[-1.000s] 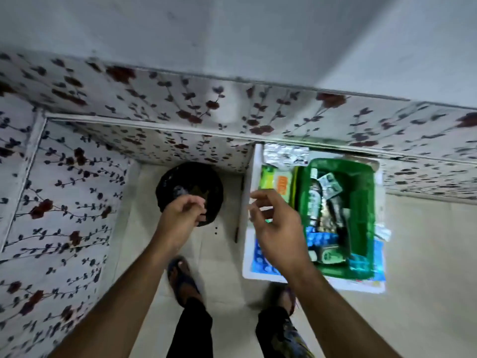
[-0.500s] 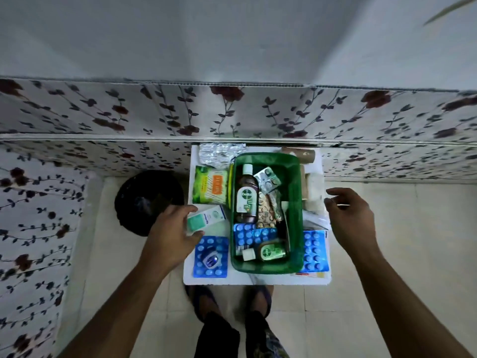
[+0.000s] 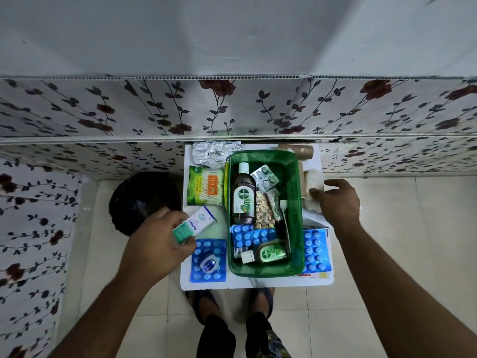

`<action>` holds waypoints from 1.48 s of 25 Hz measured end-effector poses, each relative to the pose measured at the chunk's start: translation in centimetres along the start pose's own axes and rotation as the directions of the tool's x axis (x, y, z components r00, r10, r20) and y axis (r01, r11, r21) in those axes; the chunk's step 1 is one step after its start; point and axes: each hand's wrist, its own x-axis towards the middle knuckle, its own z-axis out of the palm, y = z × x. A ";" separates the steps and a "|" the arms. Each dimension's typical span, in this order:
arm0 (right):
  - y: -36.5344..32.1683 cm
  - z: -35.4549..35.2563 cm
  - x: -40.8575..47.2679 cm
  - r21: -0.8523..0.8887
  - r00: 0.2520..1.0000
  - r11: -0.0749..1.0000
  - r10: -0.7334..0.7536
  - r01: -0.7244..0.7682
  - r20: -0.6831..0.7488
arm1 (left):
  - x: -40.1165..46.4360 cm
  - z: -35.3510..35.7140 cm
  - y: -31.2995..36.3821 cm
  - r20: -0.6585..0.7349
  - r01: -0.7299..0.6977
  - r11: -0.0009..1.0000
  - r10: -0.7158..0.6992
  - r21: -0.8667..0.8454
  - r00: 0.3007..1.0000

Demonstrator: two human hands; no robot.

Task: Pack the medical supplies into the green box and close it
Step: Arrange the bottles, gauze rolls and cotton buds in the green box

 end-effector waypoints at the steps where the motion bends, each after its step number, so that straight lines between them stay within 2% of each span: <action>1: 0.0 0.0 -0.1 0.012 1.000 1.000 0.006 -0.006 0.002 | -0.7 -1.2 0.5 -0.020 0.014 1.000 -0.015 -0.027 1.000; 5: -0.1 -0.1 -0.2 0.100 0.998 0.993 0.053 -0.056 0.038 | -1.6 -5.1 6.7 -0.154 -0.002 0.961 -0.042 -0.277 0.987; 7: 0.1 -0.4 -0.2 0.165 0.996 0.983 0.066 -0.074 0.053 | 0.2 -4.4 11.1 -0.108 -0.007 0.938 -0.032 -0.347 0.994; 11: 0.3 -2.1 -0.6 0.332 0.995 0.938 0.085 -0.099 0.056 | 5.0 1.3 16.1 -0.004 0.025 0.985 -0.026 -0.172 1.000; 15: 0.0 -3.5 -1.2 0.436 0.988 0.892 0.066 -0.121 0.140 | 6.9 5.8 17.1 -0.017 0.053 0.969 -0.059 -0.243 0.998; 18: 0.2 -3.6 -1.3 0.469 0.981 0.872 0.054 -0.137 0.187 | 7.1 7.0 16.7 0.036 0.046 0.968 -0.038 -0.247 0.999; 22: -0.3 -4.0 -2.0 0.494 0.993 0.864 0.045 -0.095 0.112 | 7.1 6.8 16.8 0.045 0.033 0.956 -0.021 -0.291 0.999; 26: -2.2 -5.0 -3.8 0.505 0.998 0.863 -0.035 0.005 0.051 | 6.4 5.5 16.9 0.152 0.054 0.943 -0.004 -0.328 0.988; 28: -3.7 -5.2 -4.8 0.469 0.994 0.880 -0.101 0.073 0.035 | 5.3 3.6 16.1 0.144 0.057 0.916 0.001 -0.397 0.990; 31: -6.3 -4.0 -6.6 0.338 0.967 0.923 -0.232 0.185 0.104 | 4.3 0.0 13.2 -0.038 0.063 0.795 -0.108 -0.603 0.993; 33: -7.6 -1.8 -7.5 0.084 0.935 0.950 -0.311 0.300 0.170 | 4.6 -1.1 10.3 -0.142 0.075 0.740 -0.226 -0.668 0.964; 35: -8.5 0.7 -7.9 -0.146 0.905 0.903 -0.373 0.405 0.204 | 5.0 -1.1 7.4 -0.183 0.102 0.734 -0.298 -0.672 0.937; 37: -8.9 2.5 -7.8 -0.296 0.879 0.829 -0.426 0.474 0.214 | 5.3 -0.6 5.8 -0.177 0.129 0.732 -0.326 -0.669 0.929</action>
